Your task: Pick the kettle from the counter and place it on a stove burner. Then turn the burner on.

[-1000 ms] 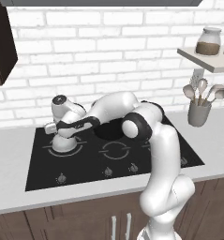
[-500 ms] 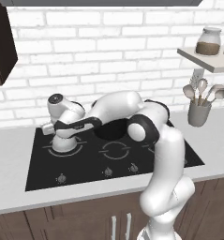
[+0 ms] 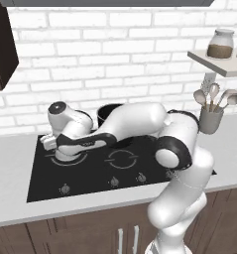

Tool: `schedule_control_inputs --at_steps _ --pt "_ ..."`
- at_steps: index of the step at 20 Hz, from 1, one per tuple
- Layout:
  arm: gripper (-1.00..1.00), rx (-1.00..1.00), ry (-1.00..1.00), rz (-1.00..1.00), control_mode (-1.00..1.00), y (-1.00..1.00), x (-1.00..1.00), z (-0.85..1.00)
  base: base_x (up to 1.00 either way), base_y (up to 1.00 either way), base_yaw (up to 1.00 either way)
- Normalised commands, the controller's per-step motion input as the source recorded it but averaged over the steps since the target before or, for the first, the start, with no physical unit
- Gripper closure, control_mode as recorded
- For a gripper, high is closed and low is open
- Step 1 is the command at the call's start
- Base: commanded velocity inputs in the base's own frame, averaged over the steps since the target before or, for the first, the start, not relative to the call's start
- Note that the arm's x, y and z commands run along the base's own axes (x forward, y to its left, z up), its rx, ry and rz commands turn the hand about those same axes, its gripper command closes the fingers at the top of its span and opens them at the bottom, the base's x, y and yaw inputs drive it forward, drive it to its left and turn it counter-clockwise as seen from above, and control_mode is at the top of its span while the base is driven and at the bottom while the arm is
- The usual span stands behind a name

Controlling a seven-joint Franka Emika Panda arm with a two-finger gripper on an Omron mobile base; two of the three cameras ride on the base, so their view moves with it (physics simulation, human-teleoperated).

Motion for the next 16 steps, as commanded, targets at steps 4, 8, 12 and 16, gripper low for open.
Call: schedule_control_inputs --at_steps 4,8,12,16 --pt "-1.0 0.0 0.0 -0.05 -1.0 -0.3 -0.86 0.02 0.0 0.0 0.0" --pt "-1.0 0.0 0.01 -0.01 -1.0 -0.34 -0.35 0.0 0.0 0.0 0.0" --pt "-1.0 0.0 0.01 -0.01 -1.0 -0.28 -0.35 0.0 0.0 0.0 0.0" --pt "-1.0 0.0 0.0 0.0 -1.0 -0.33 -0.21 0.0 0.0 0.0 0.0"
